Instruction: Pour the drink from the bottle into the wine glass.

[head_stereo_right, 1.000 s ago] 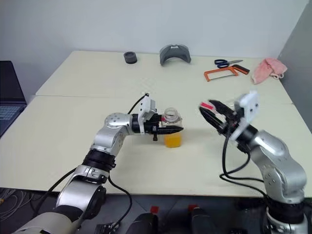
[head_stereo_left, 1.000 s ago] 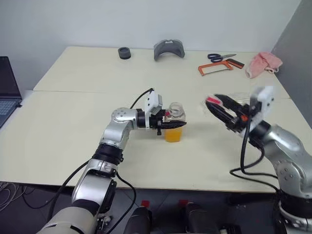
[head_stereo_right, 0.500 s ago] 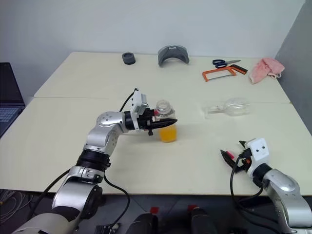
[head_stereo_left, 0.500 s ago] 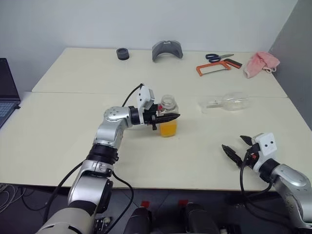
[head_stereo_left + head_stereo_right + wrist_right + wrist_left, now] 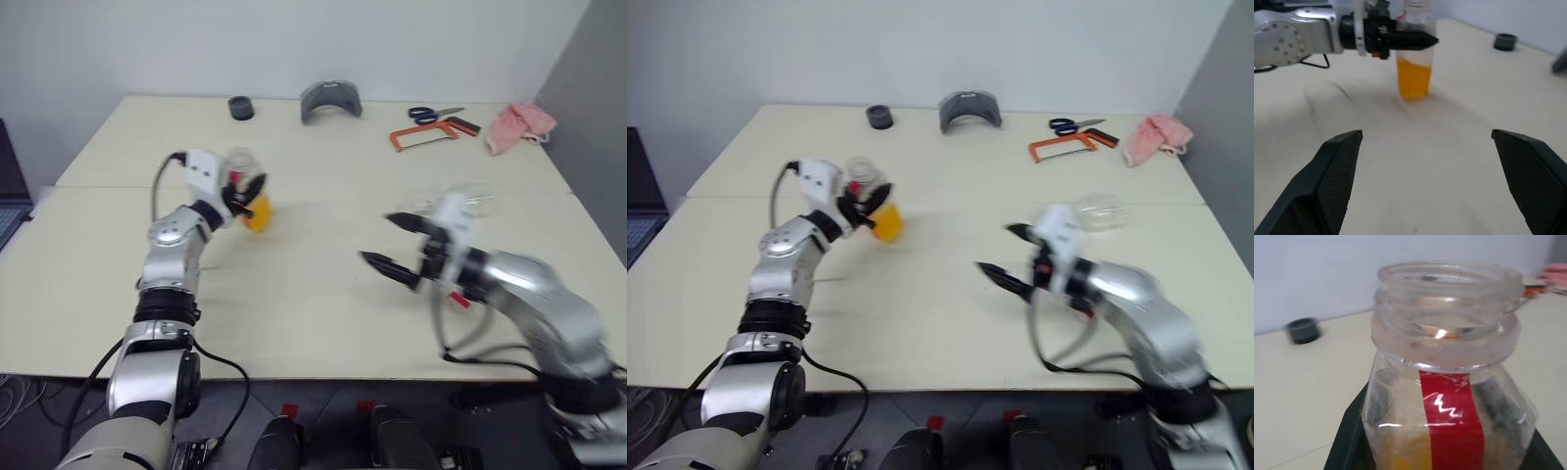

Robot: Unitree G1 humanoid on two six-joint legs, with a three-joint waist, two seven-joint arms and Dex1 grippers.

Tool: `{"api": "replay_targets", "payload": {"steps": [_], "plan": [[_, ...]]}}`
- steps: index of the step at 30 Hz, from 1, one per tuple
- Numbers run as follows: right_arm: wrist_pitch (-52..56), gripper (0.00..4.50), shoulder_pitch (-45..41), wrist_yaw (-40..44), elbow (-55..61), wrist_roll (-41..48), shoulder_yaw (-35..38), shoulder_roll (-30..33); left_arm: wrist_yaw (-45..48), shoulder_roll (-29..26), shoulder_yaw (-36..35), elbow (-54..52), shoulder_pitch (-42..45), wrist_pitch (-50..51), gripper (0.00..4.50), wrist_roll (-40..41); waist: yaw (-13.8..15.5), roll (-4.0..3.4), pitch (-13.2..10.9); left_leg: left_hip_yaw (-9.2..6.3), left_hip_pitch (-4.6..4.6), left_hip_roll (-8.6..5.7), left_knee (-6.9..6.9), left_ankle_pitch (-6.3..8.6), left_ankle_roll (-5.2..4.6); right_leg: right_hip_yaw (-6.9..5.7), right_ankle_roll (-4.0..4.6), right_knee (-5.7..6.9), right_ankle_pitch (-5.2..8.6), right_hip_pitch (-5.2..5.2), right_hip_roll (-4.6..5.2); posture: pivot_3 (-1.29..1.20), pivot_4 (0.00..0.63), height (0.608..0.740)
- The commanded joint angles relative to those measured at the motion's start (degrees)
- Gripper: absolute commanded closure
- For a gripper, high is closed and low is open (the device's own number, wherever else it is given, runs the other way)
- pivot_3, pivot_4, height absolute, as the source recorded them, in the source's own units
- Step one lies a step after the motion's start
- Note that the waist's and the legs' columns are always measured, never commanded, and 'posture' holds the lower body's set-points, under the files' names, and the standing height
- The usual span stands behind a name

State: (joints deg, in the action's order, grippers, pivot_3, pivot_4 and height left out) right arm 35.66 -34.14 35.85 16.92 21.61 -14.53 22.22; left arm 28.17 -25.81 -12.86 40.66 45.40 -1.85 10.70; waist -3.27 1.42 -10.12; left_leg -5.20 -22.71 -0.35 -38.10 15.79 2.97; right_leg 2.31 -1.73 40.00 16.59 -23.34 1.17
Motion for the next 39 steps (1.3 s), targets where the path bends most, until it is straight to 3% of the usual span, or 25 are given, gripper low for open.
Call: {"api": "replay_targets", "payload": {"steps": [1,12,21,39], "plan": [[-2.0,0.00,-5.3,-1.5,-6.4,-3.8,-3.1,-4.6,-5.0,-2.1,-2.7,0.7,0.9,-2.0,2.84,-0.3,0.2,0.02,0.0,-0.06,-0.06,0.00,0.01,-0.08,0.14,-0.03,0.00,0.00,0.00,-0.04,0.03,0.00,0.150,0.740],[-4.1,0.00,-8.8,0.9,-11.4,-8.4,-6.6,-10.1,-6.3,-1.8,-3.7,4.7,0.2,-3.9,2.84,0.7,1.3,0.11,0.1,-0.21,-0.22,-0.13,0.00,-0.09,0.17,-0.18,0.00,-0.08,-0.01,-0.07,0.26,0.00,0.150,0.740],[-3.5,0.00,-8.3,1.3,-10.8,-9.6,-6.4,-11.3,-5.4,-1.6,-3.3,5.9,-0.9,-4.2,0.01,0.9,0.9,0.11,0.1,-0.22,-0.19,-0.13,0.01,-0.09,0.17,-0.18,0.00,-0.03,-0.01,-0.08,0.18,0.00,0.150,0.740],[1.1,0.00,-0.5,-0.8,-4.1,-10.0,-5.7,-9.1,-10.5,1.3,-2.9,-4.7,-12.2,-1.9,0.01,0.4,0.4,0.11,0.1,-0.25,-0.18,-0.06,0.03,-0.08,0.14,-0.15,0.01,0.00,-0.01,-0.10,0.19,0.00,0.150,0.740]]}}
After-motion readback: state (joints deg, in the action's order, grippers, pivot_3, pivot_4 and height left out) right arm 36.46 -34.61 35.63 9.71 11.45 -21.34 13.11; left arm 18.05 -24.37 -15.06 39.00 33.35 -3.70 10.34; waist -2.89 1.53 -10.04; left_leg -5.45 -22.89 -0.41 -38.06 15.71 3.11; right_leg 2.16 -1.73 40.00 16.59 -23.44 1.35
